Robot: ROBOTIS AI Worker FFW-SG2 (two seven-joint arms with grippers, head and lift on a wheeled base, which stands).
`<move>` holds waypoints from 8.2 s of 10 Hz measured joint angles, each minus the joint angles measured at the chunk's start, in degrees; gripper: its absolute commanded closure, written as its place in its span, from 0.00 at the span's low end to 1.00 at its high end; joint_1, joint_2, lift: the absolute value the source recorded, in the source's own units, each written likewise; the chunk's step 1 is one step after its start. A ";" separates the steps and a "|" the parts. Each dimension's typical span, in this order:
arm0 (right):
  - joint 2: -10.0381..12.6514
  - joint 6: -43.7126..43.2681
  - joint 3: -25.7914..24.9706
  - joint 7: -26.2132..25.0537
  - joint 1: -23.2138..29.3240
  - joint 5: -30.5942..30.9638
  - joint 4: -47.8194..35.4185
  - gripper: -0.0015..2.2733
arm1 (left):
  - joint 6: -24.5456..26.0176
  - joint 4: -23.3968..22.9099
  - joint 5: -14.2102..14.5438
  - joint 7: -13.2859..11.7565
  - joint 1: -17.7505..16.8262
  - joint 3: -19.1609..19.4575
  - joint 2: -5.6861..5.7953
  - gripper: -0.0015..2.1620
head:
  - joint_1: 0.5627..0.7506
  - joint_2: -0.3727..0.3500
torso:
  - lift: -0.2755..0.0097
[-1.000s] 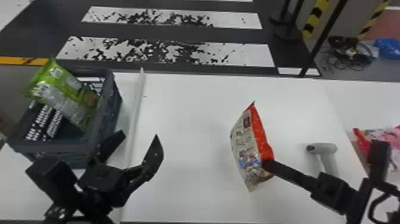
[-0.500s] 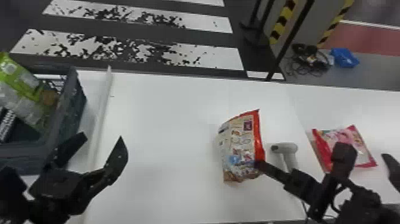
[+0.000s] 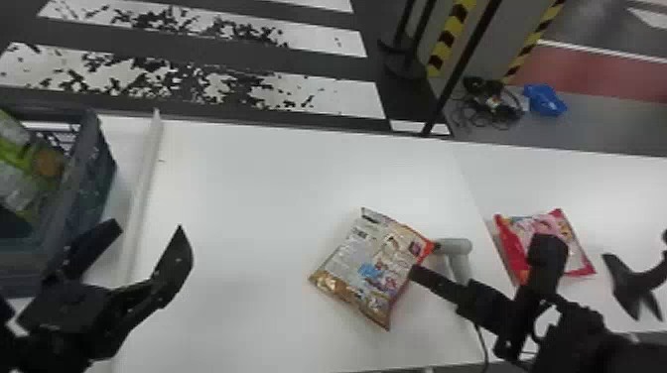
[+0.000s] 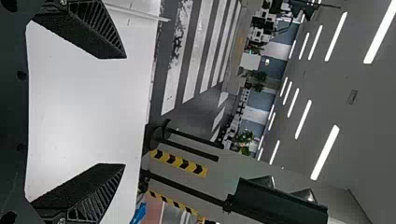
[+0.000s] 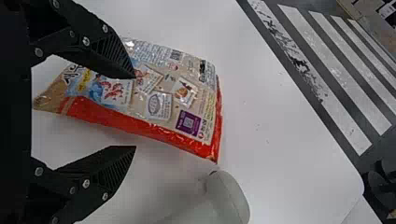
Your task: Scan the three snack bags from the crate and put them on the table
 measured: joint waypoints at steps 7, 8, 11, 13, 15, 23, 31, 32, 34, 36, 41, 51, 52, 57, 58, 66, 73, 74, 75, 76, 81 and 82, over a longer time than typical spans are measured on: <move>0.43 -3.91 6.31 19.53 7.35 1.87 -12.54 0.55 | -0.07 1.07 0.03 -0.08 -0.29 -0.32 0.27 0.02 | 0.70 0.40 | 0.64; 0.46 -6.35 10.88 19.67 7.36 4.54 -11.34 0.85 | -0.21 1.29 0.08 -0.32 -0.31 -0.35 0.27 0.02 | 0.70 0.46 | 0.64; 0.47 -12.26 22.68 19.45 3.56 15.36 -4.22 0.90 | -1.03 1.59 0.39 -0.60 0.16 0.30 0.29 0.02 | 0.70 0.58 | 0.64; 0.47 -12.68 24.74 19.18 3.88 16.99 -1.36 0.90 | -1.38 1.60 1.10 -0.74 0.26 1.15 0.35 0.02 | 0.70 0.62 | 0.64; 0.39 -12.61 24.50 19.26 5.86 17.54 -0.73 0.90 | -1.39 2.34 1.56 -0.79 -0.69 1.11 0.30 0.02 | 0.70 0.63 | 0.64; -0.23 -12.95 17.20 19.27 6.14 19.53 4.70 0.90 | -1.25 3.62 1.69 -0.79 -2.26 0.33 0.27 0.02 | 0.70 0.42 | 0.64; 0.07 -7.70 7.03 21.81 7.93 8.80 3.37 0.90 | -1.25 2.63 1.78 -0.97 -1.61 -0.03 0.27 0.02 | 0.70 0.32 | 0.64; 0.18 -6.64 6.00 20.91 7.21 7.35 2.43 0.90 | -1.25 2.51 1.78 -0.97 -1.48 -0.01 0.28 0.02 | 0.70 0.32 | 0.64; 0.17 -5.21 4.14 19.12 3.77 8.05 1.92 0.90 | -1.39 2.34 1.78 -1.13 -0.93 0.37 0.35 0.02 | 0.70 0.30 | 0.64; -0.30 -5.21 1.84 17.95 0.54 10.82 2.29 0.90 | -2.05 2.29 2.07 -1.15 -0.37 0.80 0.54 0.02 | 0.70 0.24 | 0.64; -4.63 -10.90 -0.10 16.46 -1.65 15.09 7.75 0.90 | -2.87 2.17 2.21 -1.23 0.29 0.53 0.62 0.02 | 0.70 0.08 | 0.64; -6.59 -19.44 9.16 14.85 -2.52 24.60 12.97 0.90 | -9.20 2.38 3.88 -2.73 3.18 2.33 1.15 0.02 | 0.70 0.13 | 0.64; -6.76 -19.92 9.71 14.88 -2.33 24.64 12.96 0.90 | -9.45 2.37 3.88 -2.73 3.27 2.31 1.15 0.02 | 0.70 0.14 | 0.64; -7.27 -21.45 14.30 14.45 -3.51 27.31 13.36 0.90 | -10.26 2.11 3.91 -3.02 3.98 2.57 1.23 0.02 | 0.70 0.21 | 0.64; -7.27 -21.63 16.14 14.12 -4.43 28.48 14.00 0.90 | -10.53 2.11 4.08 -3.14 4.23 2.91 1.23 0.02 | 0.70 0.22 | 0.64; -7.35 -25.45 20.60 12.82 -6.08 31.80 14.91 0.90 | -10.92 2.52 4.50 -3.32 4.29 3.38 0.80 0.02 | 0.70 0.29 | 0.64; -5.14 -40.79 32.63 6.79 1.87 34.21 5.30 0.90 | -13.62 4.25 4.43 1.11 3.03 2.80 0.44 0.02 | 0.70 0.51 | 0.64; -4.80 -43.01 35.27 5.81 1.48 35.64 7.15 0.90 | -15.29 4.55 4.35 1.47 3.29 3.07 0.44 0.02 | 0.70 0.57 | 0.64; -4.67 -45.39 37.29 4.94 1.08 36.96 9.18 0.90 | -15.88 4.65 4.33 1.49 3.42 3.54 0.44 0.02 | 0.70 0.62 | 0.64; -4.63 -47.95 38.31 4.46 0.60 37.84 11.55 0.90 | -16.02 4.72 4.36 1.43 3.44 4.13 0.44 0.02 | 0.70 0.64 | 0.64; -4.93 -56.45 37.26 3.18 -0.55 38.91 18.62 0.90 | -15.81 5.33 5.00 1.07 2.85 5.43 0.53 0.02 | 0.70 0.62 | 0.64; -4.99 -57.10 37.28 3.17 -1.52 39.26 20.60 0.90 | -15.74 5.58 5.02 0.99 2.65 5.39 0.53 0.02 | 0.70 0.61 | 0.64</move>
